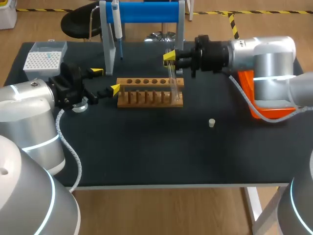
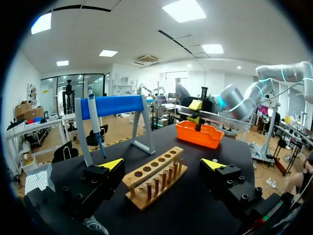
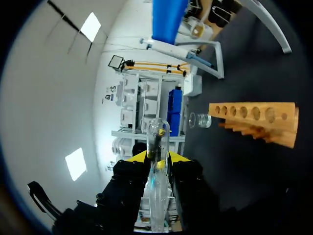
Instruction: Invert the test tube, pick up the pipette, mount the tip to pipette, aspirate from beaker and dispense into the tube, eject the tip, return the pipette, and cap with the stopper.
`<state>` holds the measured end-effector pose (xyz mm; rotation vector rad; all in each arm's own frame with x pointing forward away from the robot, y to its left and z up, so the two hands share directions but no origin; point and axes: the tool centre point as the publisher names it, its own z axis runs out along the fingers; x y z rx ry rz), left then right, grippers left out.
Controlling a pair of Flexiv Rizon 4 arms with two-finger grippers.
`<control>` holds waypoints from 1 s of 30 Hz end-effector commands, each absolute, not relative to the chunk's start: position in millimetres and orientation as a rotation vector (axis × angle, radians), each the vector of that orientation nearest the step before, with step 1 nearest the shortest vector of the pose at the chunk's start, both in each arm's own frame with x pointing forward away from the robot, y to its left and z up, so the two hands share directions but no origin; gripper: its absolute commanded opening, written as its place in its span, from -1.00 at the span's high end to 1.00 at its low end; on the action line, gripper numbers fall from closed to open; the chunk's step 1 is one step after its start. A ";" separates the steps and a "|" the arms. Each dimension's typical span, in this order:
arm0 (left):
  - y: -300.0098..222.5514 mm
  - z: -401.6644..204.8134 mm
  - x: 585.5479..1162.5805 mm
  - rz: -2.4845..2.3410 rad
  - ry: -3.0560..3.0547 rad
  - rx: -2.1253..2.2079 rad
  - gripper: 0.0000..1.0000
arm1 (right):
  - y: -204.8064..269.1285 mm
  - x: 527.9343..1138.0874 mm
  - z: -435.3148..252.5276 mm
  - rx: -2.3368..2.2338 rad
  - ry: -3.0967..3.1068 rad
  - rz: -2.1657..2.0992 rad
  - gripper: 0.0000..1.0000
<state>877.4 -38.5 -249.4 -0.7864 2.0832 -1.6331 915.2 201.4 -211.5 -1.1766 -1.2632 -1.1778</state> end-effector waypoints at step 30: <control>-39.3 -250.0 877.1 -1.630 2.082 -0.787 -1.00 | 191.7 921.5 -209.7 -1.125 -1.218 -1.201 1.00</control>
